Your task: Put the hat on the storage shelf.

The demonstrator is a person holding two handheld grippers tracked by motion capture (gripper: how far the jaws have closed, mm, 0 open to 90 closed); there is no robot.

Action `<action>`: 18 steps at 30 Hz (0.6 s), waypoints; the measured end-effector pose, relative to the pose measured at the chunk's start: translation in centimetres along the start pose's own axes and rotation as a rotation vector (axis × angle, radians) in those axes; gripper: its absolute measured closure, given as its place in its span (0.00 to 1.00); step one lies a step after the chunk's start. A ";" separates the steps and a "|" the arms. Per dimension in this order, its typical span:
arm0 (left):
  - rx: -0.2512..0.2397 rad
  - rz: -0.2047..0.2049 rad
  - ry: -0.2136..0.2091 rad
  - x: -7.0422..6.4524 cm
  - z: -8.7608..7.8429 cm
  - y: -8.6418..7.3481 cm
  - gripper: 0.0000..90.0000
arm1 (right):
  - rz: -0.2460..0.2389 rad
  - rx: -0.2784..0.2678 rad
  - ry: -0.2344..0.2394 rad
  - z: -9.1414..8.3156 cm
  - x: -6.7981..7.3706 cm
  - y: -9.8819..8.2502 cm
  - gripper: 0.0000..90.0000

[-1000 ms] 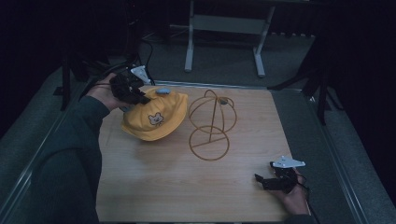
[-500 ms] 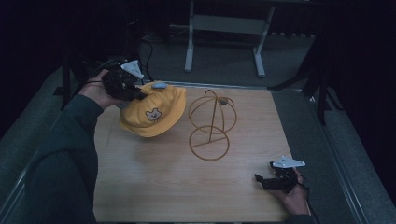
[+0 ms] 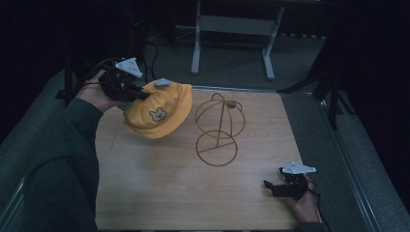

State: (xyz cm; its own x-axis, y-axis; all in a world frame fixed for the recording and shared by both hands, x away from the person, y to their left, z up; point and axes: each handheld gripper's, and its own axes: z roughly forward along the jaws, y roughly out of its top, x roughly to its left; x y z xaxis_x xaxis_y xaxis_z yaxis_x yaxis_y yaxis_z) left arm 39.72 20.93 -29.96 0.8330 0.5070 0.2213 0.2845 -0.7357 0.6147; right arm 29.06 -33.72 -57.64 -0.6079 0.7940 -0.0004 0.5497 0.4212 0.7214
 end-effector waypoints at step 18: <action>-0.072 -0.018 -0.020 0.2 -1.1 0.0 0.92 | 0.001 0.000 0.000 0.0 0.0 0.0 0.13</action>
State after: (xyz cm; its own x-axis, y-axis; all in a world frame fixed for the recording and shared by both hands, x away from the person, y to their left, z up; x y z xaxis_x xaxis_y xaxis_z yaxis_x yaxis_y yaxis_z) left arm 39.33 21.52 -29.13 0.8377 0.5100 0.1951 0.2650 -0.6921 0.6714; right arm 29.06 -33.72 -57.63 -0.6076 0.7943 0.0005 0.5505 0.4207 0.7211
